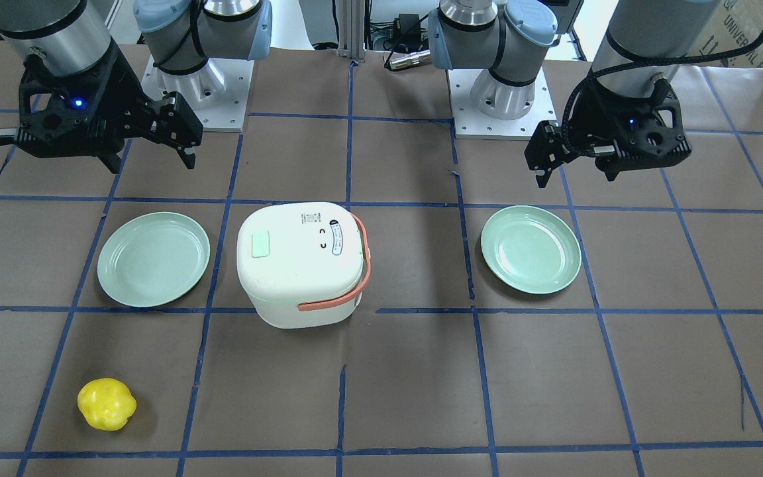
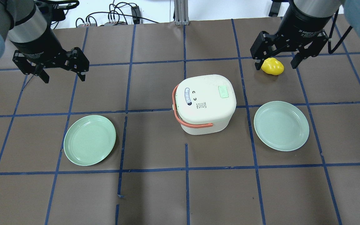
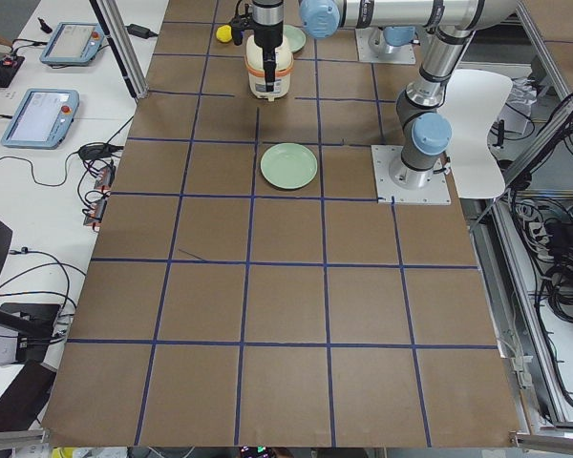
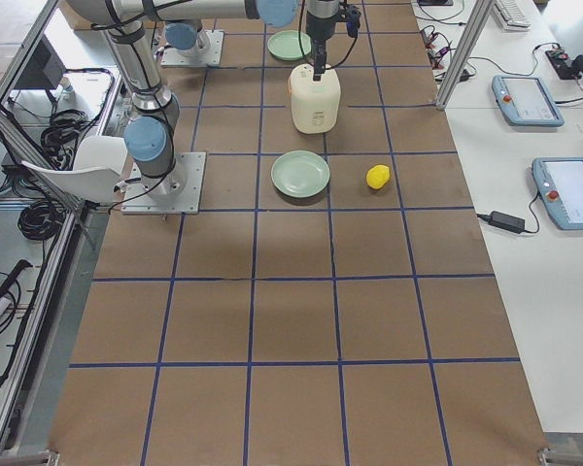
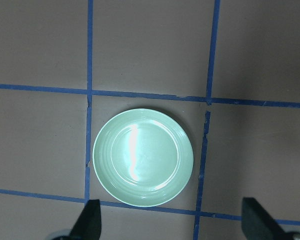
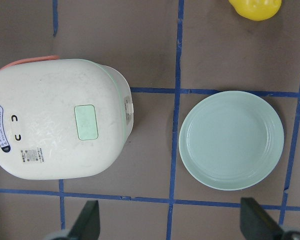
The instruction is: Press rice cooker button
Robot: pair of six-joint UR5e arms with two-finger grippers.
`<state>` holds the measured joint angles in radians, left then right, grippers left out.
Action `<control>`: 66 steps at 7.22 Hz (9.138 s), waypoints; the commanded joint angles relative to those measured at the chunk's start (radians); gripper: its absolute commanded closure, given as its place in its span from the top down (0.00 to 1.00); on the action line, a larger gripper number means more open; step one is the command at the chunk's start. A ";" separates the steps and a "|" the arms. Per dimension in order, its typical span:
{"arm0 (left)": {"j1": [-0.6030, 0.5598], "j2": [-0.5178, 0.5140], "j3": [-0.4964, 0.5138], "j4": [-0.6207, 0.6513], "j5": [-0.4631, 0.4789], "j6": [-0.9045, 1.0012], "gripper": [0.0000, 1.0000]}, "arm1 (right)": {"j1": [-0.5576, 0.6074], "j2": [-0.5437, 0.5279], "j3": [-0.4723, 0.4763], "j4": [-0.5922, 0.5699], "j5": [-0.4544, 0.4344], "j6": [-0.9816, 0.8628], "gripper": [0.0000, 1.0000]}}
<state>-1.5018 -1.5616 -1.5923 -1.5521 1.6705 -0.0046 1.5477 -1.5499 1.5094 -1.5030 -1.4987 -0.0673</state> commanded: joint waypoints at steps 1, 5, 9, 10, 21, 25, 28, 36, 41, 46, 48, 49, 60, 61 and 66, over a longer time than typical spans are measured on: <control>0.000 0.000 0.000 0.001 0.000 0.000 1.00 | 0.000 0.002 0.000 -0.002 0.000 0.001 1.00; 0.000 0.000 0.000 0.001 0.000 0.000 1.00 | 0.000 0.002 0.002 -0.010 0.003 0.001 1.00; 0.000 0.000 0.000 0.001 0.000 0.000 1.00 | 0.000 0.004 0.006 -0.017 0.003 0.001 1.00; 0.000 0.000 0.000 0.001 -0.002 0.000 1.00 | 0.000 -0.001 0.011 -0.029 0.003 0.001 1.00; 0.000 0.000 0.000 0.001 0.000 0.000 1.00 | 0.066 0.132 0.078 -0.146 0.181 0.133 0.17; 0.000 0.000 0.000 0.001 0.000 0.000 1.00 | 0.071 0.145 0.120 -0.181 0.189 0.142 0.15; 0.000 0.000 0.000 0.001 0.000 0.000 1.00 | 0.071 0.172 0.118 -0.216 0.186 0.159 0.15; 0.000 0.000 0.000 0.001 0.000 0.000 1.00 | 0.074 0.211 0.118 -0.270 0.221 0.158 0.15; 0.000 0.000 0.000 0.001 0.000 0.000 1.00 | 0.097 0.231 0.117 -0.281 0.221 0.159 0.16; 0.000 0.000 0.000 0.001 -0.002 0.000 1.00 | 0.097 0.222 0.111 -0.295 0.219 0.167 0.16; 0.000 0.000 0.000 0.001 0.000 0.000 1.00 | 0.098 0.196 0.104 -0.280 0.210 0.176 0.23; 0.000 0.000 0.000 0.001 0.000 0.000 1.00 | 0.098 0.151 0.101 -0.283 0.196 0.178 0.41; 0.000 0.000 0.000 0.001 0.000 0.000 1.00 | -0.023 -0.047 0.064 -0.097 -0.038 -0.049 0.82; 0.000 0.000 0.000 0.001 0.000 0.000 1.00 | -0.023 -0.044 0.060 -0.094 -0.041 -0.049 0.83; 0.000 0.000 0.000 0.001 -0.002 0.000 1.00 | -0.021 -0.041 0.060 -0.092 -0.034 -0.049 0.85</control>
<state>-1.5018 -1.5616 -1.5923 -1.5510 1.6701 -0.0046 1.5262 -1.5908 1.5687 -1.5959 -1.5341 -0.1166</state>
